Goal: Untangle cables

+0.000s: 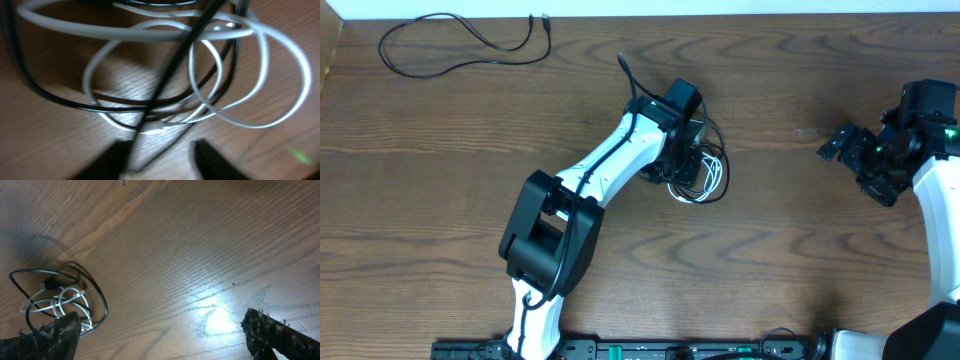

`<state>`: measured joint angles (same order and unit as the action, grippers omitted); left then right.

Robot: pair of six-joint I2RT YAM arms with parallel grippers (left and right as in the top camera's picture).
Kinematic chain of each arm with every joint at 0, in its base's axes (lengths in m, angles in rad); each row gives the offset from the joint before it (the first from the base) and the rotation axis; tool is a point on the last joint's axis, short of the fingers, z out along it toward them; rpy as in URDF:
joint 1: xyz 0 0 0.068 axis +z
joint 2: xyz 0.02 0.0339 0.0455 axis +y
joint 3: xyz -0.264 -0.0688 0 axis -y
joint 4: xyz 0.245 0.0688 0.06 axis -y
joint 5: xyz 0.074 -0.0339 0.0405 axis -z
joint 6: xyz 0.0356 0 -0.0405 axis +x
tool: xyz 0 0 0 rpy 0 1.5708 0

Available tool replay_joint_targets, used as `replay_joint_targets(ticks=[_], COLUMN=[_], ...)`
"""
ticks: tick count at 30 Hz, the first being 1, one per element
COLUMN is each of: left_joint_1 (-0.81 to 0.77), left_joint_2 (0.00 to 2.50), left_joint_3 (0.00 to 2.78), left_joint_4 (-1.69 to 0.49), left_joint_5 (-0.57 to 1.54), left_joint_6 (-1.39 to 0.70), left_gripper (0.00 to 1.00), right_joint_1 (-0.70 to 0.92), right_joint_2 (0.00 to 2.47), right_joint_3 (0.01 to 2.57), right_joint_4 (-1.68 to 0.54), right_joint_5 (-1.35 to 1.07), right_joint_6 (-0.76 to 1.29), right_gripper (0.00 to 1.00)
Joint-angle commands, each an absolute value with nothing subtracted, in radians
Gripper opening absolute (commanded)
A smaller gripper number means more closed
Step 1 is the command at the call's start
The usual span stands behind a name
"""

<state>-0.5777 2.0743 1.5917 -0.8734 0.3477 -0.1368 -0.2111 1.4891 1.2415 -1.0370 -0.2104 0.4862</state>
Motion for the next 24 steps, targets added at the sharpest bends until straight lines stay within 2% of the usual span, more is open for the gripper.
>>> replay_joint_targets(ticks=[1, 5, 9, 12, 17, 21, 24], left_joint_1=[-0.573, -0.572, -0.572, -0.572, -0.572, -0.572, -0.572], left_joint_2=[2.075, 2.029, 1.905, 1.776, 1.583, 1.497, 1.467], left_joint_3=[1.607, 1.631, 1.634, 1.634, 1.634, 1.634, 1.634], left_joint_4=[-0.876, -0.877, -0.863, -0.793, -0.635, -0.517, -0.440], left_joint_5=[0.305, 0.306, 0.442, 0.553, 0.562, 0.577, 0.614], left_joint_6=[-0.167, -0.179, -0.204, -0.280, -0.421, -0.548, -0.556], left_gripper=[0.09, 0.07, 0.07, 0.07, 0.07, 0.07, 0.07], right_joint_1=[-0.208, -0.207, -0.196, -0.177, -0.084, 0.003, 0.083], right_joint_2=[1.477, 1.477, 1.477, 1.477, 1.477, 1.477, 1.477], right_joint_3=[1.256, 1.256, 1.256, 1.254, 1.254, 1.254, 1.254], right_joint_4=[-1.049, -1.068, -1.115, -1.119, -1.118, -1.085, -1.017], right_joint_5=[-0.220, -0.221, -0.264, -0.431, -0.790, -0.799, -0.800], right_joint_6=[0.493, 0.493, 0.474, 0.321, 0.028, 0.045, 0.131], right_gripper=[0.99, 0.99, 0.99, 0.99, 0.99, 0.99, 0.99])
